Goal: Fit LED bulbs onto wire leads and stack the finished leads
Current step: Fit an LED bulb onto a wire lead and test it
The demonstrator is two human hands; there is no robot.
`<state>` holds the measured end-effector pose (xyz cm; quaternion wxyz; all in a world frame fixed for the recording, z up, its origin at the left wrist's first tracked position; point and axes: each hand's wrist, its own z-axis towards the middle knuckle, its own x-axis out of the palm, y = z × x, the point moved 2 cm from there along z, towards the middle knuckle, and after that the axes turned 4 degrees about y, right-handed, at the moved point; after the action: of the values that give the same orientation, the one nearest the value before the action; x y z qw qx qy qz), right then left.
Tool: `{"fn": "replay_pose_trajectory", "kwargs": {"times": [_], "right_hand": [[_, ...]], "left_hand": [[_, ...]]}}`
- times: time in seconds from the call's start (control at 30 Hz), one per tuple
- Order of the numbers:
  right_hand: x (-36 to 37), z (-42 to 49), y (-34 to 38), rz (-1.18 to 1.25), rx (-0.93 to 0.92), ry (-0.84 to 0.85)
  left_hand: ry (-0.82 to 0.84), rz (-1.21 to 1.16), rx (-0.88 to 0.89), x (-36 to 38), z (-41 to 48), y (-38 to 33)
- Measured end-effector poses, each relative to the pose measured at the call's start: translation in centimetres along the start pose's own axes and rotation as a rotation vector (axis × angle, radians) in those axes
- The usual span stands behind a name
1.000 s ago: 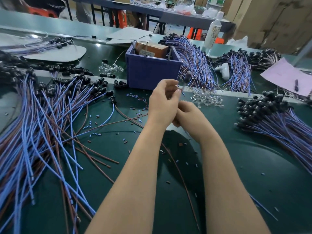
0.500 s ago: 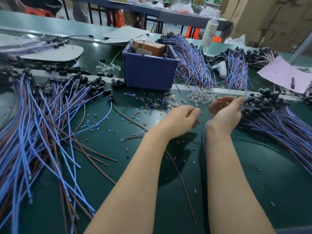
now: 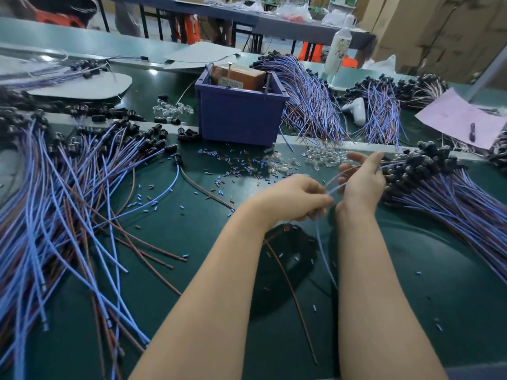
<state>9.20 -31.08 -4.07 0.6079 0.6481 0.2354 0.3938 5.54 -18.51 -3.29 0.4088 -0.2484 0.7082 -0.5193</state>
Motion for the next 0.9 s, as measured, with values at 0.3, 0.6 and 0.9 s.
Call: {"fn": "replay_pose_trajectory", "kwargs": {"times": [0.3,0.6,0.9], "right_hand": [[2.5,-2.3,-0.8,-0.003,0.21,0.681],[1.2,-1.4,0.5,0.41,0.057,0.114],[3.5,-3.1,-1.6,-0.165,-0.12,0.485]], "left_hand": [[-0.454,-0.133,-0.002,-2.8,0.0,0.9],[-0.604,-0.008,-0.023,-3.9,0.0,2.2],[-0.638,0.021,0.03,-3.5,0.2,2.1]]}}
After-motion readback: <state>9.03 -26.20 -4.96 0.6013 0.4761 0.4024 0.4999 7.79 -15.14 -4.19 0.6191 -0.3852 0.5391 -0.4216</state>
